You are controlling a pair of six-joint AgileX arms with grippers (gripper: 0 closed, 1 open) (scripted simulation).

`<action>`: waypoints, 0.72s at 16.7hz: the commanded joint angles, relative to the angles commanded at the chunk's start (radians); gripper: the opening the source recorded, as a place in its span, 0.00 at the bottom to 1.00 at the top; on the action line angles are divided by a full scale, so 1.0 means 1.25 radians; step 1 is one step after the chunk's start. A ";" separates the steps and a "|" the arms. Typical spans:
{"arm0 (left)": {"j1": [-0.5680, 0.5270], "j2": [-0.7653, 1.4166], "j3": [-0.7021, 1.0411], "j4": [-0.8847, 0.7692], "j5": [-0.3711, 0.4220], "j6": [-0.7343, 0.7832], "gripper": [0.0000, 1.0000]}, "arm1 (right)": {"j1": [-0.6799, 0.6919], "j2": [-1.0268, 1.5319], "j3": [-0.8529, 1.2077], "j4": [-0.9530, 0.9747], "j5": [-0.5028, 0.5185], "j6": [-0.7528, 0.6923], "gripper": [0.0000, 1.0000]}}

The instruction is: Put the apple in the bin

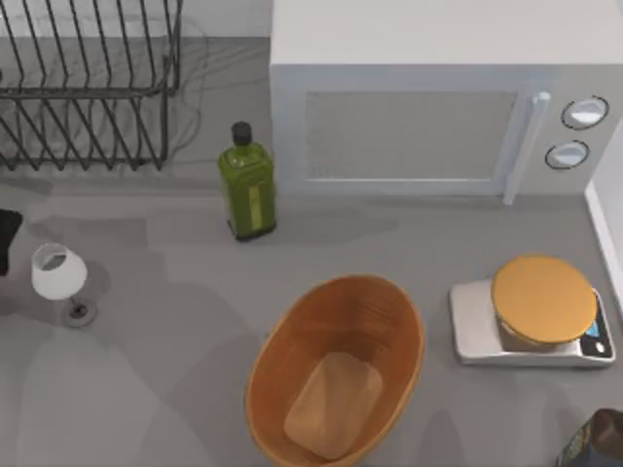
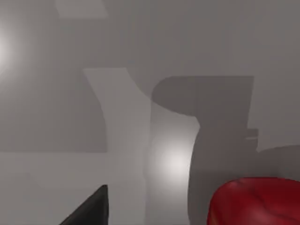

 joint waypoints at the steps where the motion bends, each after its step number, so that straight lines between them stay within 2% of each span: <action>1: 0.003 0.012 -0.018 0.031 0.000 0.001 1.00 | 0.000 0.000 0.000 0.000 0.000 0.000 1.00; 5: 0.007 -0.002 -0.092 0.077 0.002 0.009 1.00 | 0.000 0.000 0.000 0.000 0.000 0.000 1.00; 9: 0.007 -0.003 -0.095 0.074 0.002 0.009 1.00 | 0.000 0.000 0.000 0.000 0.000 0.000 1.00; 12: 0.007 -0.003 -0.095 0.074 0.002 0.009 0.77 | 0.000 0.000 0.000 0.000 0.000 0.000 1.00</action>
